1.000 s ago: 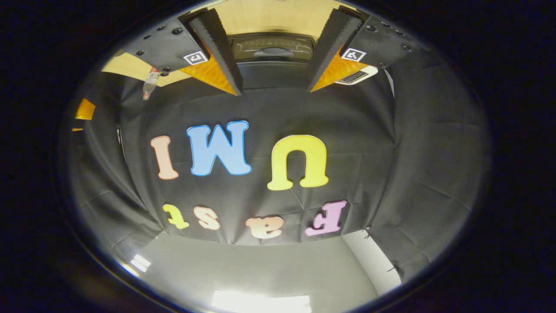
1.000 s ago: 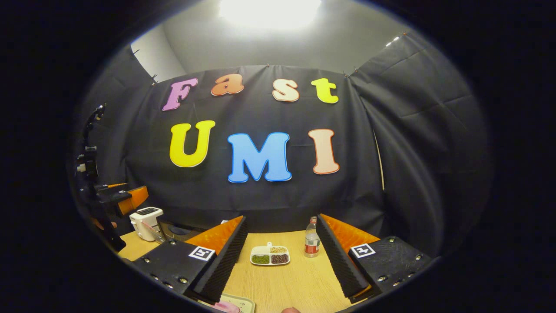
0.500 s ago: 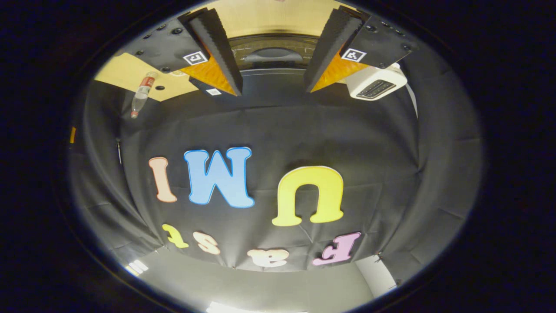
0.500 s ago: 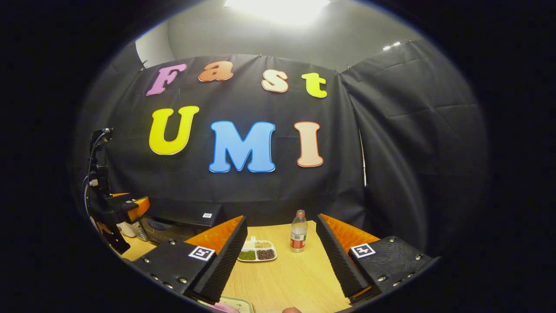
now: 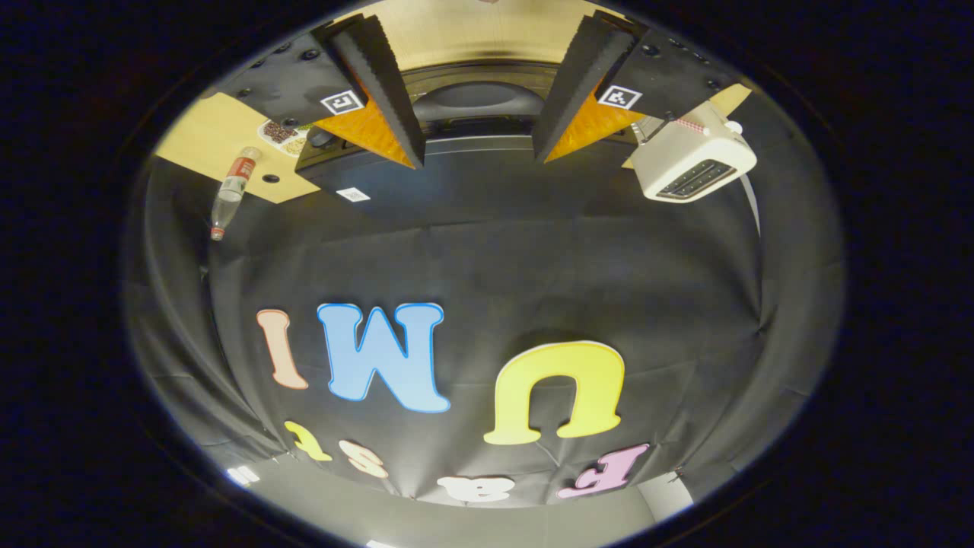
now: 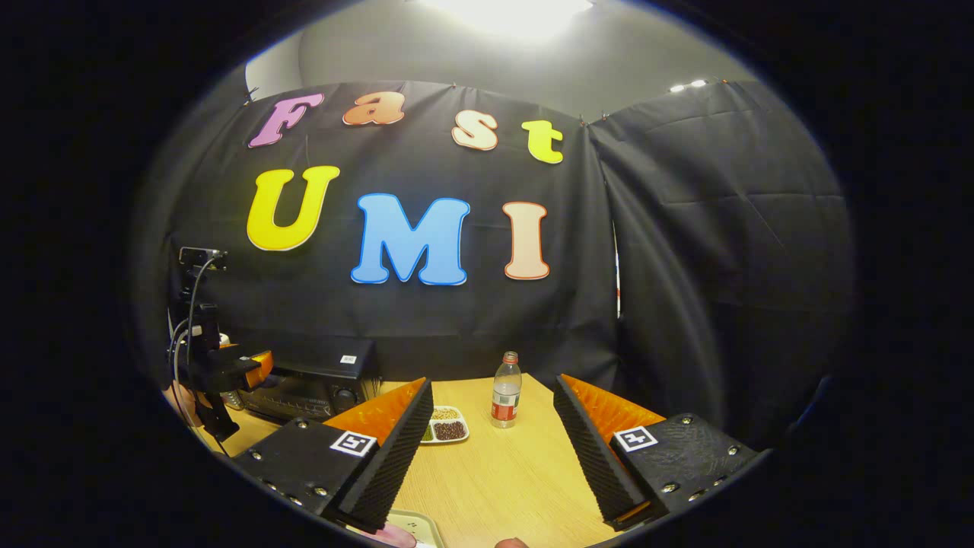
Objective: Open the electric oven with the left hand, put the food in, and close the electric oven.
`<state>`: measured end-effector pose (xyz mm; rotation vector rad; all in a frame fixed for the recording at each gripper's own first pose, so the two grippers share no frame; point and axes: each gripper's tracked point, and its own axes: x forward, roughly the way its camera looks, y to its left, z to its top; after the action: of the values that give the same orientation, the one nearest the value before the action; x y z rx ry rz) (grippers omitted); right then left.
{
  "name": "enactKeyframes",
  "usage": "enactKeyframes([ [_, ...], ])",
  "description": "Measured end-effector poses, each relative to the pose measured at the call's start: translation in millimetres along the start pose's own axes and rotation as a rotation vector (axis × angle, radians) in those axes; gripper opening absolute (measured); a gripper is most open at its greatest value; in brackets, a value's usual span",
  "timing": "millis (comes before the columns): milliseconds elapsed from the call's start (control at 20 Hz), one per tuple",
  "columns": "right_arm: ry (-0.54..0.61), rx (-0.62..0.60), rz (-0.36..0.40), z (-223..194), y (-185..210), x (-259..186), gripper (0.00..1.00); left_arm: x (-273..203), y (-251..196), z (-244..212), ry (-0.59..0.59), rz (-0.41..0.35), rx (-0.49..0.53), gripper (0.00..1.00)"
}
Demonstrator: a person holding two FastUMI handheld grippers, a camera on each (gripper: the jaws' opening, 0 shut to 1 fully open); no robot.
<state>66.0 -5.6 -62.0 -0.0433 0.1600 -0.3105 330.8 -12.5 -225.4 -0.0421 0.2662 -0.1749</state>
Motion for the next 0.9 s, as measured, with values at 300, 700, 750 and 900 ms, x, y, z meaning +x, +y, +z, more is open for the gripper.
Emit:
enactKeyframes([
  [300, -0.006, -0.047, 0.010, 5.2, 0.3, -9.0, 0.98, 15.4, -1.8, -27.0, 0.051, 0.012, -0.030, 0.96],
  [700, -0.018, -0.033, 0.082, 12.7, 3.5, -6.9, 0.98, 1.5, -5.2, -33.2, 0.054, 0.027, -0.006, 0.96],
  [750, -0.019, -0.026, 0.091, 11.9, 3.3, -6.5, 0.98, -3.7, -5.7, -34.6, 0.055, 0.031, -0.003, 0.92],
  [900, -0.018, -0.025, 0.104, 11.5, -1.3, -6.3, 0.98, -18.6, -6.9, -42.4, 0.060, 0.046, 0.004, 0.96],
])
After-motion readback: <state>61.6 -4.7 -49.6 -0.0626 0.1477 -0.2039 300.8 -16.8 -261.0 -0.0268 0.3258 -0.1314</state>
